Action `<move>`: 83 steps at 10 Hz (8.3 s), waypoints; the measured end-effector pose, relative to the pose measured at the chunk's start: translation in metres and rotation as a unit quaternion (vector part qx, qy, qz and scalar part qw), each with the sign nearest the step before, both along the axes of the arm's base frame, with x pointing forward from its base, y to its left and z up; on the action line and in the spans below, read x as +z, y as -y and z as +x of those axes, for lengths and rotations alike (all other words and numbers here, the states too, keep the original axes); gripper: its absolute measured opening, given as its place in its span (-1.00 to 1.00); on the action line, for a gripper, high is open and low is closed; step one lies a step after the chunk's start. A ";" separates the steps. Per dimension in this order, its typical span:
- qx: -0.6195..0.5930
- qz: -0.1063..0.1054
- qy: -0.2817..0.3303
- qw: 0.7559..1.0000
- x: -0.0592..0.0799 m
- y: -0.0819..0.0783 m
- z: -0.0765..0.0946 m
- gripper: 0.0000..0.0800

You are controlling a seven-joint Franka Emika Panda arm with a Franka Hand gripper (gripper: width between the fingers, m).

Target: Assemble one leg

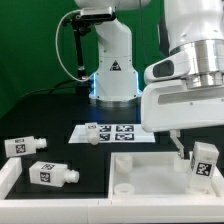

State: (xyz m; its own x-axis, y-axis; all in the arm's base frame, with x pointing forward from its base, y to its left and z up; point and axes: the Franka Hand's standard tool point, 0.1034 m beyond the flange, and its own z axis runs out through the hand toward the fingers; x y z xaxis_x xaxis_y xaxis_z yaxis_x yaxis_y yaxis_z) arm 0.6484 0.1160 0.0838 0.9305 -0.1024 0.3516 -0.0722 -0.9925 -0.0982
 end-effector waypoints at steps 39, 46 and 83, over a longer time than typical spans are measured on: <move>-0.136 0.027 -0.143 0.980 -0.007 0.000 -0.009 -0.05; -0.583 0.156 -0.157 0.782 -0.009 0.000 -0.009 -0.27; -0.289 0.087 -0.138 0.943 -0.014 -0.009 -0.015 0.62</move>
Offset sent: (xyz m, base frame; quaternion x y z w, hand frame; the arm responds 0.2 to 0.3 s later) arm 0.0000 0.0000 0.0000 0.0000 -0.1296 0.0000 0.9916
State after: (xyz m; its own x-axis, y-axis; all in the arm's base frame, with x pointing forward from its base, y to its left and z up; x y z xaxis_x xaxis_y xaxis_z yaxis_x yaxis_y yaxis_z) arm 0.6337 0.1254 0.0699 0.7553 -0.6544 0.0355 -0.6429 -0.7504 -0.1537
